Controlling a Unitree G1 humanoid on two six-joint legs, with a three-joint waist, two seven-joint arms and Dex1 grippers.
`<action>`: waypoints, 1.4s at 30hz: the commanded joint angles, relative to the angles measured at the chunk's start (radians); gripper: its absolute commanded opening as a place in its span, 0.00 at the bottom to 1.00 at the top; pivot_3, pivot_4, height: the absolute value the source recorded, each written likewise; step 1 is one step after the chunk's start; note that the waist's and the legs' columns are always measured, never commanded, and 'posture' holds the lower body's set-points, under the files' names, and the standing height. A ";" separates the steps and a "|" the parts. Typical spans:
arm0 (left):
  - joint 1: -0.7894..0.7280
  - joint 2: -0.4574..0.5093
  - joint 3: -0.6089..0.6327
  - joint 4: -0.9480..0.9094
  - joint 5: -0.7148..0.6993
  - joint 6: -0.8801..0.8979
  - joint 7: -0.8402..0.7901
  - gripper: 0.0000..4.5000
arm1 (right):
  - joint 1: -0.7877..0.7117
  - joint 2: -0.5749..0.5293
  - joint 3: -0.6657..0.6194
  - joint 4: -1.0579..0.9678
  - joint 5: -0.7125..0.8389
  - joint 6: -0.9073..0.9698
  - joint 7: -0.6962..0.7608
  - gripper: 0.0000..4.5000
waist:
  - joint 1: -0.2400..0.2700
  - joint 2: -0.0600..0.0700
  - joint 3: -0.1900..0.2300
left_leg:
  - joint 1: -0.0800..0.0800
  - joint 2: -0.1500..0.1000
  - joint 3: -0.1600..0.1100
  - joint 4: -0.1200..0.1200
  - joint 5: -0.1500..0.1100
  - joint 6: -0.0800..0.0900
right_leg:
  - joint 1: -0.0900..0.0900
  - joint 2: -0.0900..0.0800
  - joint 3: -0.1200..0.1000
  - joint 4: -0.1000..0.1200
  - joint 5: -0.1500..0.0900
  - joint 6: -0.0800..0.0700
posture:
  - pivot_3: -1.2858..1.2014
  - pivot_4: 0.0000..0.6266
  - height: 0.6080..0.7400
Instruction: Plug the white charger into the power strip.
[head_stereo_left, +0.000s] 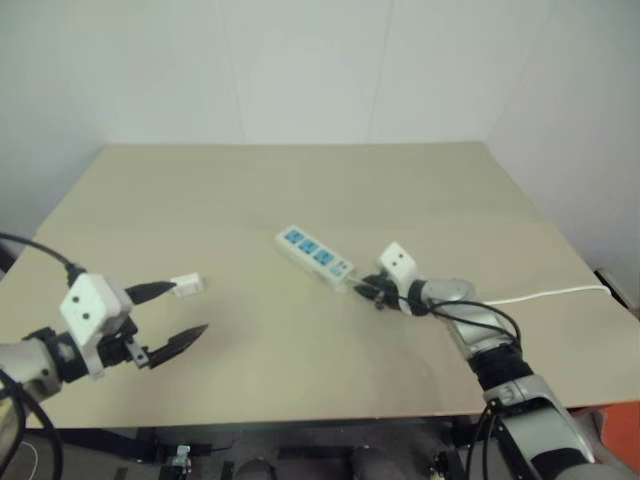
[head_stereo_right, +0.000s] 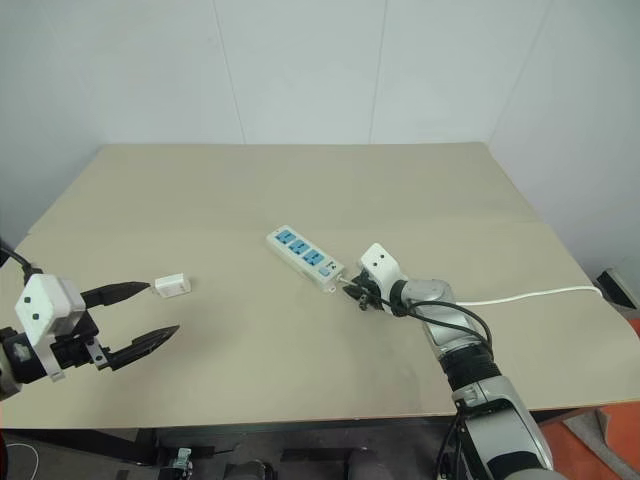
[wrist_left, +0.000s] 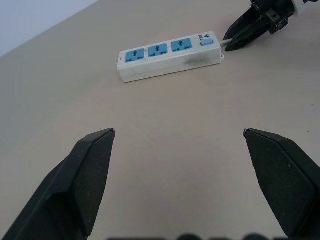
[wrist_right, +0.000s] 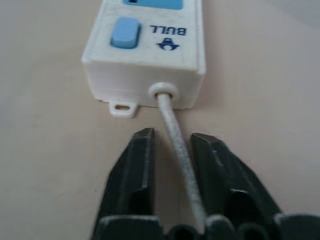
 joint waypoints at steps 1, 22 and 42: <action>-0.004 0.013 0.001 -0.004 0.007 -0.028 0.000 1.00 | 0.036 0.002 -0.004 -0.058 0.008 0.007 0.021 0.02 | 0.001 0.000 0.000 | 0.000 0.000 0.000 0.000 0.000 0.000 | 0.000 0.000 0.000 0.000 0.000 0.000 | 0.52 0.24 1.00; -0.061 0.024 -0.070 0.060 0.022 -0.072 -0.024 1.00 | 0.373 -0.094 -0.031 -0.475 0.050 -0.050 0.108 0.55 | 0.003 0.000 0.000 | 0.000 0.000 0.000 0.000 0.000 0.000 | 0.000 0.000 0.000 0.000 -0.004 0.006 | 0.52 0.24 1.00; -0.050 0.029 -0.059 0.059 0.016 -0.073 -0.032 1.00 | 0.446 0.238 -0.026 -0.506 0.073 -0.177 -0.198 1.00 | 0.009 0.000 0.000 | -0.002 0.000 0.000 -0.001 0.000 0.000 | -0.001 -0.001 0.000 -0.001 -0.003 0.005 | 0.52 0.24 1.00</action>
